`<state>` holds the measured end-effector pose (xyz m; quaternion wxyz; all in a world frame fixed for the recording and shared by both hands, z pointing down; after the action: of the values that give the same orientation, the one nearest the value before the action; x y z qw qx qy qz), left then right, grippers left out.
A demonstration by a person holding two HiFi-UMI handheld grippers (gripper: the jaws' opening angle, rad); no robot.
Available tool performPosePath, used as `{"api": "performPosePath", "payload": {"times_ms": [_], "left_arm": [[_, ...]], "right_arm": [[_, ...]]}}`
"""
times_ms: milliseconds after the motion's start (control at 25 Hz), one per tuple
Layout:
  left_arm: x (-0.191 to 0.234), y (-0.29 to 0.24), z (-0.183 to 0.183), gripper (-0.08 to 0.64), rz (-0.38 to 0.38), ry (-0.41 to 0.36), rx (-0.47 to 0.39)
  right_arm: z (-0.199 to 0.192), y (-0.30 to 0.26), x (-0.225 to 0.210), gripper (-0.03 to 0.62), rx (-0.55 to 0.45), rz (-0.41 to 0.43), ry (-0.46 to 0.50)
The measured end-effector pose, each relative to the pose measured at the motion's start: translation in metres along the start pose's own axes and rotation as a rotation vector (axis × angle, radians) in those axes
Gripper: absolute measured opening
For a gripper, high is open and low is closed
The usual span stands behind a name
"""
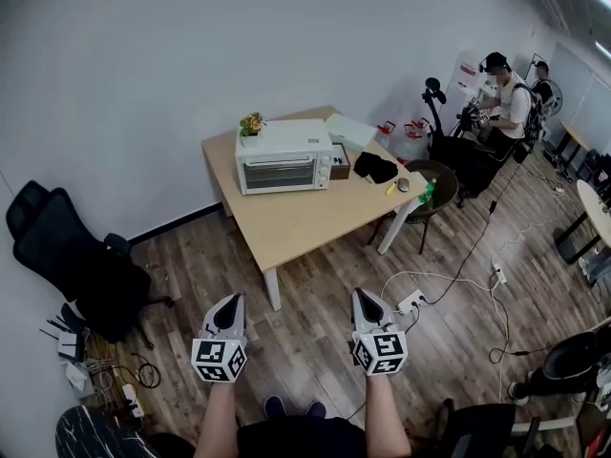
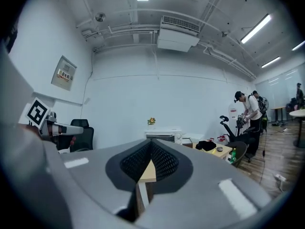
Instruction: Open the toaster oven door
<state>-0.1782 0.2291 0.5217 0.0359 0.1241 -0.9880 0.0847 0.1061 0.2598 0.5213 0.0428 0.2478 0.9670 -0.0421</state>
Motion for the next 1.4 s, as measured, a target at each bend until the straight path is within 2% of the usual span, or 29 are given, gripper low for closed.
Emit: {"api": "performPosePath", "payload": {"times_ms": [200,320,440,680,880,1040,1400], "left_arm": [[-0.006,0.010,0.014,0.000,-0.053,-0.023,-0.042],[0.003,0.011,0.018,0.000,-0.024,-0.045,-0.042],[0.013,0.014,0.015,-0.001,0.009,-0.106,-0.039],[0.032,0.014,0.013,0.000,-0.034,-0.070,-0.053],[0.043,0.015,0.013,0.000,-0.055,-0.111,-0.057],[0.051,0.015,0.009,0.000,-0.068,-0.073,-0.047],[0.040,-0.007,0.005,-0.001,-0.095,-0.083,-0.020]], "right_arm": [[-0.006,0.004,0.002,0.013,-0.021,-0.008,-0.043],[-0.007,0.003,0.004,0.014,-0.028,-0.027,-0.060],[-0.009,-0.002,0.014,0.012,-0.020,-0.017,-0.059],[-0.013,-0.010,0.033,0.012,-0.011,-0.025,-0.051],[-0.017,-0.009,0.041,0.012,-0.012,-0.036,-0.048],[-0.020,-0.004,0.046,0.012,-0.007,-0.064,-0.053],[-0.029,-0.015,0.035,0.012,-0.005,-0.052,-0.063]]}}
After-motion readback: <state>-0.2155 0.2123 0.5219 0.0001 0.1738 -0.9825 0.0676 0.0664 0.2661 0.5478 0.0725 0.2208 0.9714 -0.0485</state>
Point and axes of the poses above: the fingertips, and each gripper's own axes: y backward along the fingers, x to its left, z out of its top, the point moved 3 cm from there along y, backward along the fingers, and after that the axes turned 15 degrees about z, right-handed, at the moved point
